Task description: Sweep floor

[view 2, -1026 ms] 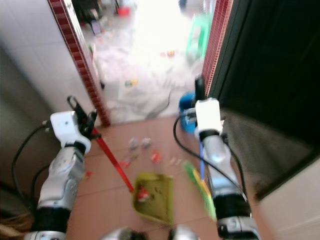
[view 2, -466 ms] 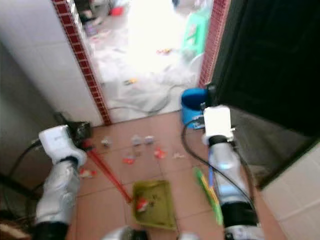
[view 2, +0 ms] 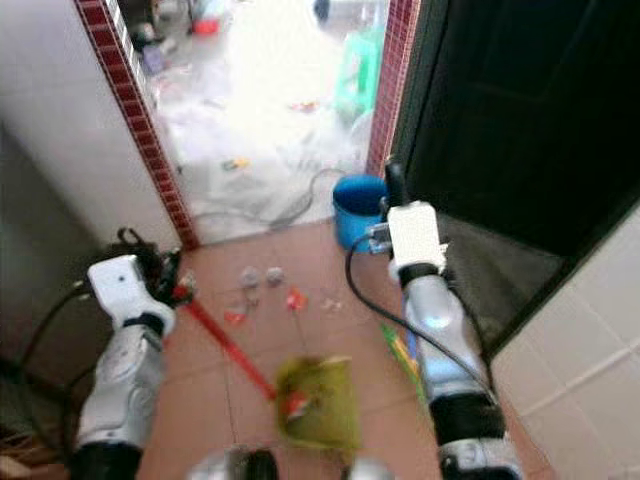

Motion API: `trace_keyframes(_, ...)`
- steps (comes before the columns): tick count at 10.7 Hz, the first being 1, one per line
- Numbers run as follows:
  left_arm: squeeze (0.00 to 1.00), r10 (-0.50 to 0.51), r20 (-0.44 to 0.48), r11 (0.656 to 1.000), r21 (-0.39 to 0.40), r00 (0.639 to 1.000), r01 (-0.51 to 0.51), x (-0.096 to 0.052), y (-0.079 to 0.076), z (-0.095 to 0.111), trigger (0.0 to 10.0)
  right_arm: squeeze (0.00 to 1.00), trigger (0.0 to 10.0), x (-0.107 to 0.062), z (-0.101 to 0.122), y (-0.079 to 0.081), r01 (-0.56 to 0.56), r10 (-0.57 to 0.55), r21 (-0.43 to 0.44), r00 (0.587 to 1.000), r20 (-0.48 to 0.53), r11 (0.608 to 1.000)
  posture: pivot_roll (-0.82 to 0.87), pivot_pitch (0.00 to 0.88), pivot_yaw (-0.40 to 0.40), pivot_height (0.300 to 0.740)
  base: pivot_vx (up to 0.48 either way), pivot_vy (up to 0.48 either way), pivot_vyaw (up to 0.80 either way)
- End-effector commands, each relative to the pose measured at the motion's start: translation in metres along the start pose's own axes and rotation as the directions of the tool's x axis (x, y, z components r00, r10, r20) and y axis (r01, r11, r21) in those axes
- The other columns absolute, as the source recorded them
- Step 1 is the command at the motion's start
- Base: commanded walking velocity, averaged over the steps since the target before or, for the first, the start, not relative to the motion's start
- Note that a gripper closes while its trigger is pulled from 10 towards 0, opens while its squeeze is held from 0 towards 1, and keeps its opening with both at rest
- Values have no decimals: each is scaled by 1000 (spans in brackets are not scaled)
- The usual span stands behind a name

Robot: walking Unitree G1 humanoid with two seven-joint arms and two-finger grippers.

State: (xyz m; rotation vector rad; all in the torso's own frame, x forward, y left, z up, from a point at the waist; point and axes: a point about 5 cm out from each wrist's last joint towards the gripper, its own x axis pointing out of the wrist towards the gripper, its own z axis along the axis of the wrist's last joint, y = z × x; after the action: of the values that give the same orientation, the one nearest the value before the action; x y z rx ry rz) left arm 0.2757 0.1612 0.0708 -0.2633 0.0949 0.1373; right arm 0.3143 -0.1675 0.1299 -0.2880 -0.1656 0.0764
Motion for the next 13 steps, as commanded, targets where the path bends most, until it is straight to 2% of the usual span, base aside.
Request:
trace_keyframes(1, 0, -23, 59, 999, -21, 998, 24, 3, -9, 11, 10000, 0, 10000, 6, 13, -3, 14, -14, -9, 998, 58, 1000, -110, 0, 47, 740, 240, 0, 0)
trace_keyframes(2, 0, -65, 69, 998, -21, 995, 67, 5, -17, 15, 10000, 0, 10000, 5, 15, -3, 27, -27, -10, 997, 67, 1000, -122, 0, 72, 740, 289, 0, 0)
trace_keyframes(4, 0, -92, 99, 995, -32, 991, 95, 8, -24, 24, 10000, 0, 10000, 1, 19, -8, 43, -39, -37, 994, 100, 998, -132, 0, 90, 740, 326, 0, 0)
trace_keyframes(7, 0, -73, 139, 997, -23, 988, 77, 12, -23, 37, 10000, 0, 10000, 7, 28, -10, 32, -25, -55, 991, 135, 998, -109, 0, 94, 740, 342, 0, 0)
trace_keyframes(8, 0, -60, 147, 997, -28, 987, 65, 10, -21, 39, 10000, 0, 10000, 8, 31, -7, 15, -6, -59, 989, 149, 998, -107, 0, 90, 740, 315, 0, 625)
trace_keyframes(9, 0, -52, 141, 998, -34, 989, 58, 9, -21, 36, 10000, 0, 10000, 8, 30, -6, 10, -1, -58, 989, 145, 998, -110, 0, 85, 740, 0, 0, 625)
trace_keyframes(11, 0, -27, 115, 999, -43, 993, 32, 5, -23, 27, 10000, 0, 10000, 4, 26, -2, -6, 11, -45, 992, 124, 999, -107, 0, 73, 740, 0, 0, 0)
trace_keyframes(13, 0, -5, 110, 1000, -23, 994, 8, 1, -18, 23, 10000, 0, 10000, 2, 21, 8, -48, 50, -28, 993, 107, 998, -72, 0, 40, 740, 0, 0, 0)
